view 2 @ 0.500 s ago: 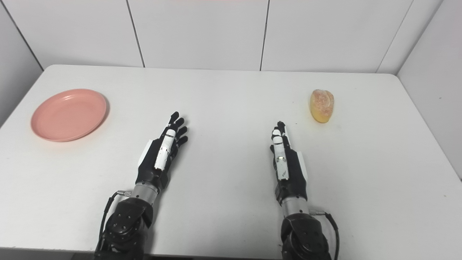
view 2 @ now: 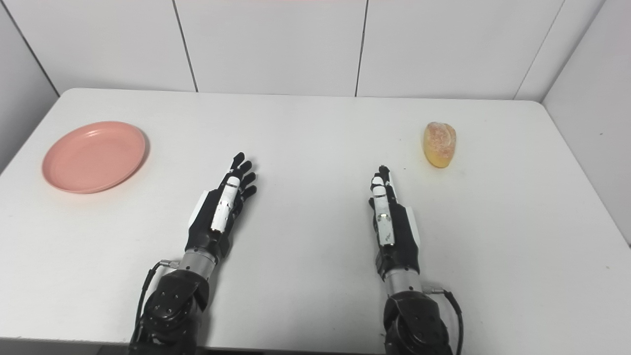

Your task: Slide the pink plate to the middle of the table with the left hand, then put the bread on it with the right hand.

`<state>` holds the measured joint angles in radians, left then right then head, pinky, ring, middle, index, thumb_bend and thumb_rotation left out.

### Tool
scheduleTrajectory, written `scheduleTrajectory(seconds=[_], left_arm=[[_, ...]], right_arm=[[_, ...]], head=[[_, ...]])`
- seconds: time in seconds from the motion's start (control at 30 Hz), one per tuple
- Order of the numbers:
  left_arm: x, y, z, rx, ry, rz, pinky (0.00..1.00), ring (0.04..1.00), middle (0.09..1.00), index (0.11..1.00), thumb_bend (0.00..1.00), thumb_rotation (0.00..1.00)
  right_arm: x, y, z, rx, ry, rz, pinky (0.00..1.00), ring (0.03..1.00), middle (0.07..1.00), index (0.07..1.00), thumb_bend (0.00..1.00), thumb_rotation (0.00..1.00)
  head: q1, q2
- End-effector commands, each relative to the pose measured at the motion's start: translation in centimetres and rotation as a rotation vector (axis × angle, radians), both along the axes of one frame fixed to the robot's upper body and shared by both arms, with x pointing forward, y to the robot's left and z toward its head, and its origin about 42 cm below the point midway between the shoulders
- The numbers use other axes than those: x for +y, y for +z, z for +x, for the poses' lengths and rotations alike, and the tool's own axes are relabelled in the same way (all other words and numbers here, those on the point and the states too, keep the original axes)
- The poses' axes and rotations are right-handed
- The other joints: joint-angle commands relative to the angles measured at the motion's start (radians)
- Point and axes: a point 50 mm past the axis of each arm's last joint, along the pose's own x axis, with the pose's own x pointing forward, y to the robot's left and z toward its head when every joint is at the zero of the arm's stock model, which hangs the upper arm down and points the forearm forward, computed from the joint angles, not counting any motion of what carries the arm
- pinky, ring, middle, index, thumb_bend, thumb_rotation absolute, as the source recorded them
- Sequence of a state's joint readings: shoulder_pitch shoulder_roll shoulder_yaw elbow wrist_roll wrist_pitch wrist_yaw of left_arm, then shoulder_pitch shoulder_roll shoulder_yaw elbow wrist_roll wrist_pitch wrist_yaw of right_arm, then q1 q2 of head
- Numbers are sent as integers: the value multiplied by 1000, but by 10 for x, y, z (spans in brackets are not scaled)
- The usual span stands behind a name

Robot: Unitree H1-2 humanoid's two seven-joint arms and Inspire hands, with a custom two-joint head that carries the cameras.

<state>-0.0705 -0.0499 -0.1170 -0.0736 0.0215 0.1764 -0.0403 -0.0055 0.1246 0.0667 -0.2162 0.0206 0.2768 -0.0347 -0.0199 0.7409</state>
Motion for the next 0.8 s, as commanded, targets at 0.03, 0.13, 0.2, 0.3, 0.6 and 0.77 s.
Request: scheduleTrajectory(seconds=[0.03,0.13,0.2,0.3,0.6,0.77], left_arm=[[-6,11,7,-49,-15,-10,953,966,986,994,354,1000],[-6,11,7,-45,-14,-9,953,965,985,994,360,1000],[-6,11,7,-44,-14,-5,952,964,984,993,363,1000],[-8,8,7,-45,-12,-6,950,962,982,991,366,1000],[-27,-6,7,-35,-8,4,956,963,983,993,329,1000],[-38,-16,10,-10,-3,8,978,975,992,1000,381,1000]], right_arm=[[2,13,5,-78,3,-4,1000,1000,1000,1000,195,1000],[3,13,4,-71,3,10,1000,1000,1000,1000,193,1000],[3,13,4,-67,5,8,1000,1000,1000,1000,197,1000],[1,11,4,-70,-1,-5,1000,997,997,999,196,1000],[-16,-1,3,-76,7,5,1000,992,995,996,192,1000],[-25,-9,4,-101,27,11,1000,1000,1000,1000,190,1000]], head=[[1,1],[2,-2],[2,-2],[28,-24],[196,-139],[250,-187]])
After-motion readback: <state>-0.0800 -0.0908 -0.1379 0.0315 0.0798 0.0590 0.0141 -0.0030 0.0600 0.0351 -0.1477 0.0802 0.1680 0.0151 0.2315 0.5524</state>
